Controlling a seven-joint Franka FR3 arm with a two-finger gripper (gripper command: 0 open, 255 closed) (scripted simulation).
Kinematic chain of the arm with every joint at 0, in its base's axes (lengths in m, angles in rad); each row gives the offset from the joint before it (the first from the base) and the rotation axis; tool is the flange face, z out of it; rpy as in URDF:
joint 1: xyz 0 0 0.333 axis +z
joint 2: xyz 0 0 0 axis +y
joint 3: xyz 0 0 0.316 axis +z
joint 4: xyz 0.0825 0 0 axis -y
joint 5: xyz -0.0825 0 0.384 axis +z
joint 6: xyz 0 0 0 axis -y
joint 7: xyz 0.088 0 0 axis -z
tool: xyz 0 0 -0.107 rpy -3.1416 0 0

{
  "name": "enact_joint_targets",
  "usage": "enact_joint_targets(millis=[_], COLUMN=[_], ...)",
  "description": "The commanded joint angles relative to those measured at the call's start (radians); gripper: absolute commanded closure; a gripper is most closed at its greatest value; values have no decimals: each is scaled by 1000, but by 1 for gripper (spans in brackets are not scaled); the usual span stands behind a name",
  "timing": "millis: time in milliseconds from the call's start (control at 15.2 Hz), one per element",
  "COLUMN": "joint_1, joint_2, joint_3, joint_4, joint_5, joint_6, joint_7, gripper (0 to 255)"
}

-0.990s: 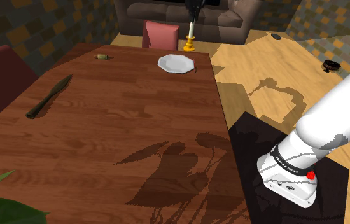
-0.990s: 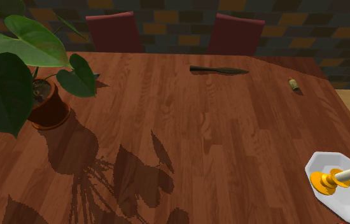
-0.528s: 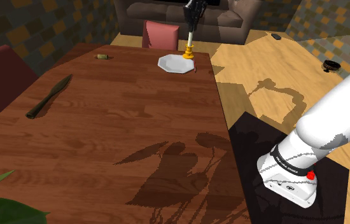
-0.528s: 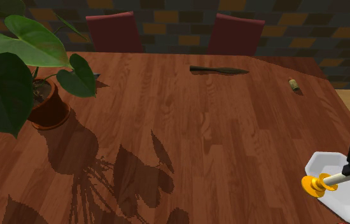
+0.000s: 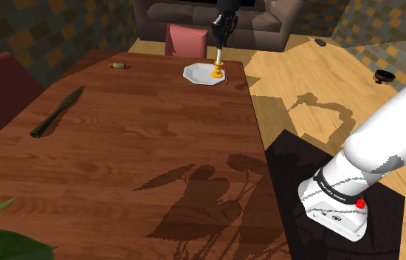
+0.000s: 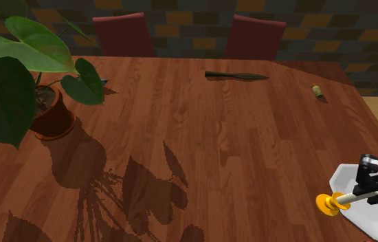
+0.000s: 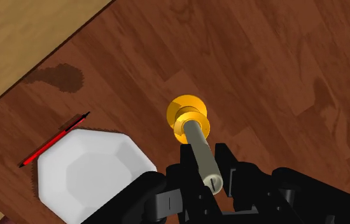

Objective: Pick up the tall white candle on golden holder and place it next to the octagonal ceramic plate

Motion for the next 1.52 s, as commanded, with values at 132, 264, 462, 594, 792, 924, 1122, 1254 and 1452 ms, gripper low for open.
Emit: enact_joint_targets(millis=[132, 264, 462, 594, 792, 924, 1122, 1254, 1452], joint_1=[1, 1, 2, 2, 2, 3, 3, 4, 4], joint_2=[4, 8, 16, 22, 33, 42, 56, 66, 83], joint_3=[1, 1, 2, 2, 3, 3, 3, 3, 3], joint_4=[-48, -70, -102, -122, -150, -168, -193, -209, -231], joint_5=[-1, -2, -4, -5, -8, -10, -14, -17, -23], joint_6=[53, 79, 118, 144, 183, 209, 248, 274, 312], joint_7=[2, 2, 3, 4, 6, 8, 10, 12, 16], gripper=[255, 255, 255, 255, 255, 255, 255, 255, 255])
